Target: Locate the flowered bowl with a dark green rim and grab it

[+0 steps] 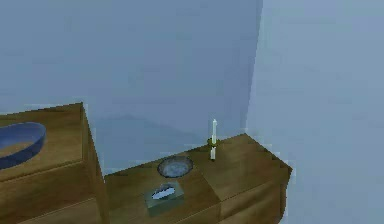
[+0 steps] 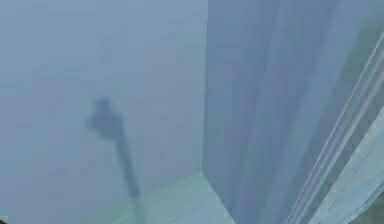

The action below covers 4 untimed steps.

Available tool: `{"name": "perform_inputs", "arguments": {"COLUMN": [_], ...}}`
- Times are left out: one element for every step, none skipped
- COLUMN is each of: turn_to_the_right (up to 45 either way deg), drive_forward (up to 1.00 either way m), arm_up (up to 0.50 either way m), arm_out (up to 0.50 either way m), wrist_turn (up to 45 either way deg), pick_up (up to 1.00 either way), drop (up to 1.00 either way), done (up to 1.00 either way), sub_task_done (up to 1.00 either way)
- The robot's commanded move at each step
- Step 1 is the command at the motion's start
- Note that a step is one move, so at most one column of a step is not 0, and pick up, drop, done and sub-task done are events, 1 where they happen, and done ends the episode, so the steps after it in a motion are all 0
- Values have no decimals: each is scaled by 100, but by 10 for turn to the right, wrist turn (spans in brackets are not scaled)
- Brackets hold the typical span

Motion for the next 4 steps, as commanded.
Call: {"name": "perform_inputs", "arguments": {"turn_to_the_right": [60, 0, -450, -450], "drive_forward": [0, 35, 0, 0], "arm_up": [0, 0, 0, 0], "arm_out": [0, 0, 0, 0], "wrist_turn": [0, 0, 0, 0], "pick_up": [0, 0, 0, 0], "drop": [0, 0, 0, 0], "done": [0, 0, 0, 0], "sub_task_done": [0, 0, 0, 0]}}
